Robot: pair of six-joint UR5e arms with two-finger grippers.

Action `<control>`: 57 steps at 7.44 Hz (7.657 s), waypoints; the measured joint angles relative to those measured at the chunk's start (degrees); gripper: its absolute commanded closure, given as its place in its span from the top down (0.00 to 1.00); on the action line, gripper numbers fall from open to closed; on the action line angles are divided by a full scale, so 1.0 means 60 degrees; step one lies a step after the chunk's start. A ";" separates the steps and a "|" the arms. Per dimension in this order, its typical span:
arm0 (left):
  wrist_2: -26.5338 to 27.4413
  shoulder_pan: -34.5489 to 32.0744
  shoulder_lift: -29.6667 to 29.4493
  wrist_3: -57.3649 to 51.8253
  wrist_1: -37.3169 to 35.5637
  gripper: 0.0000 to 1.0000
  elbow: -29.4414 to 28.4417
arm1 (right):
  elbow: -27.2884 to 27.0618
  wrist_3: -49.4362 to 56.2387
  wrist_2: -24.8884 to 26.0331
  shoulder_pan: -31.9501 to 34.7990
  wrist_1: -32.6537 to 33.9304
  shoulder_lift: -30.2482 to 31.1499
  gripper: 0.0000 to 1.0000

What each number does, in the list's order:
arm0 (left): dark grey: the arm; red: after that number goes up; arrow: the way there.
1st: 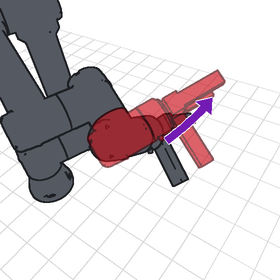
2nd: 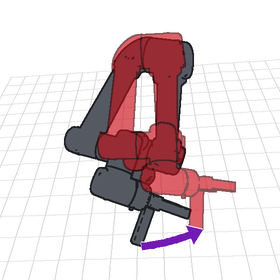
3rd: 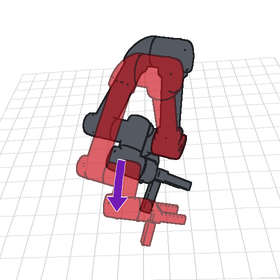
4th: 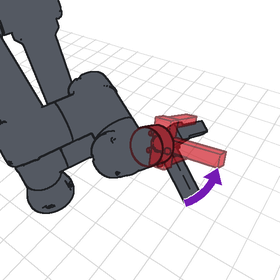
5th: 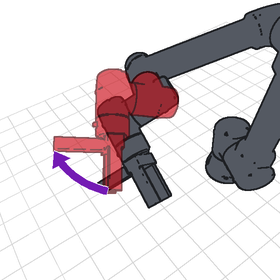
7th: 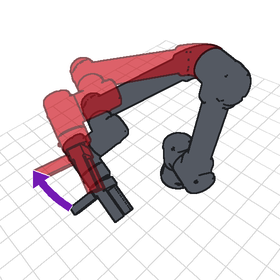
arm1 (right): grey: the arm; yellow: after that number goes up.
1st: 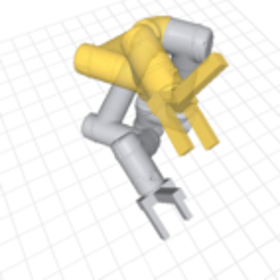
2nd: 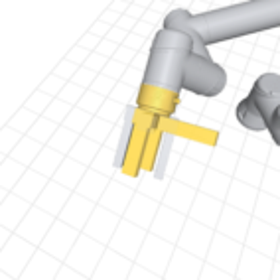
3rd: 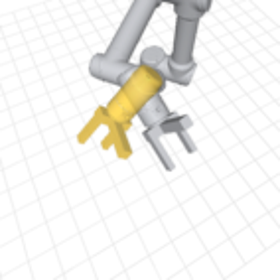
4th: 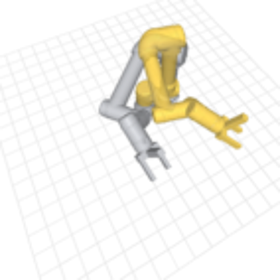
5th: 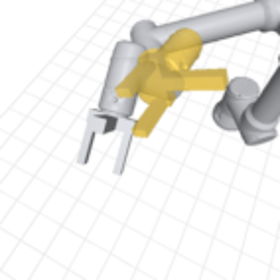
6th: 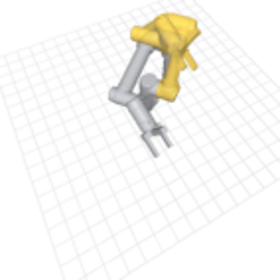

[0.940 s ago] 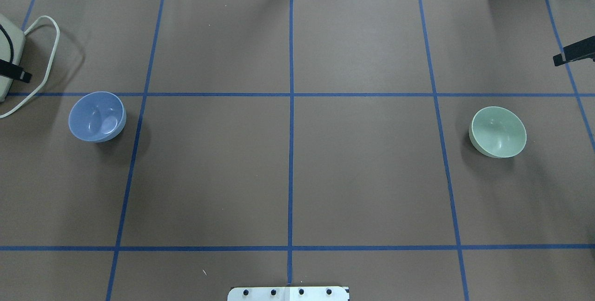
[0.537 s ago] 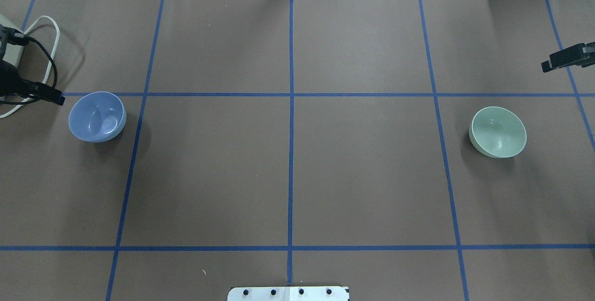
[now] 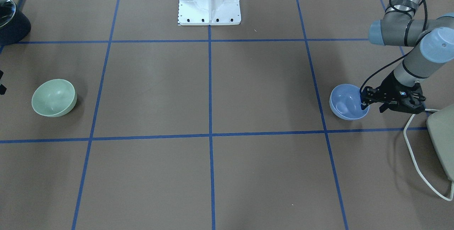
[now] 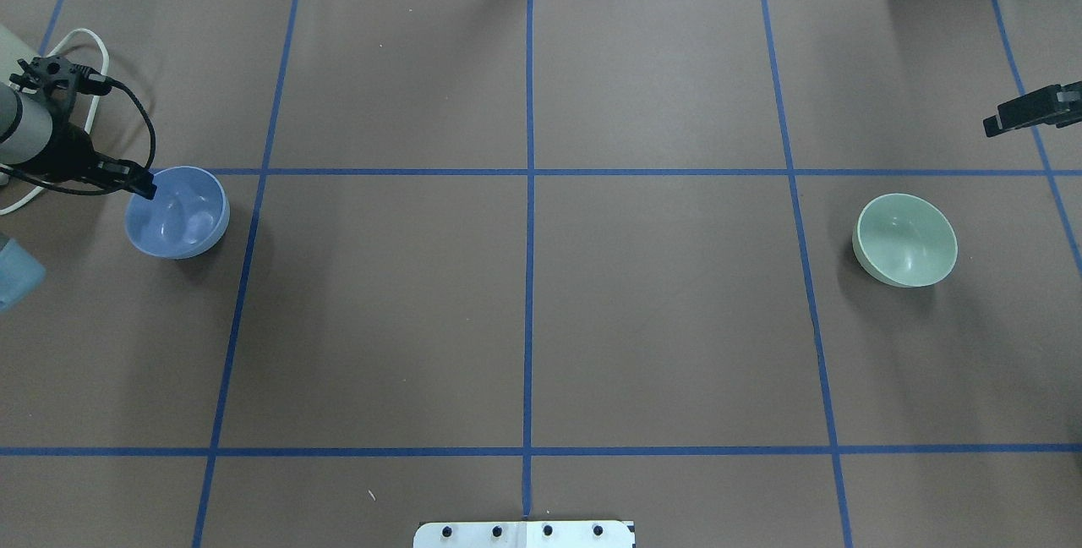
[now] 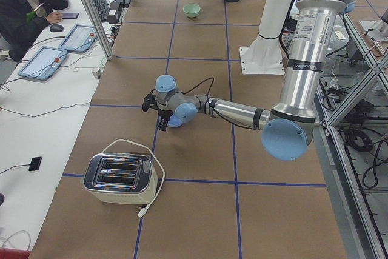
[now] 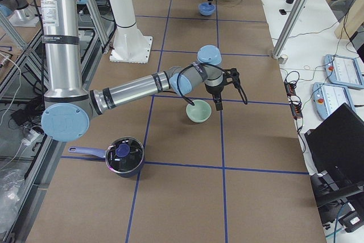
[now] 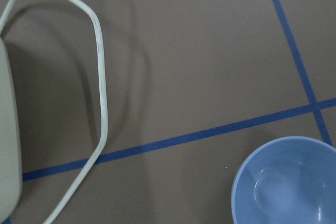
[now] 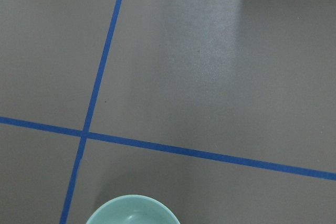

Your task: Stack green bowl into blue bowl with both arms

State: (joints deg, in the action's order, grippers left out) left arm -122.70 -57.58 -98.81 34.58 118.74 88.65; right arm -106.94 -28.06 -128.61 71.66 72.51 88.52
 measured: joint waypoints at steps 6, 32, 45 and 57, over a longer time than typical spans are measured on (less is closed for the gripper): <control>-0.0046 0.0072 -0.0055 -0.0048 0.0034 0.00 0.0187 | 0.0009 -0.0025 0.0062 -0.0033 0.0000 -0.0017 1.00; 0.1660 0.3321 -0.4709 0.5010 -0.4631 0.98 0.2026 | 0.0117 -0.0028 0.0058 -0.0151 0.0000 0.0025 1.00; -0.0819 -0.7516 0.1659 -1.0881 -0.4530 0.98 0.1000 | 0.0960 0.0027 0.0441 -0.1562 -0.1336 0.0858 0.89; -0.0821 -0.7645 0.1883 -1.0925 -0.4454 0.98 0.1083 | 0.1851 -0.0131 -0.0122 -0.1991 -0.2235 0.0122 0.00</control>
State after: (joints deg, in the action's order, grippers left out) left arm -127.63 -103.45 -87.51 -30.97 92.02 95.14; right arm -95.83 -28.84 -129.34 59.71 59.10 89.25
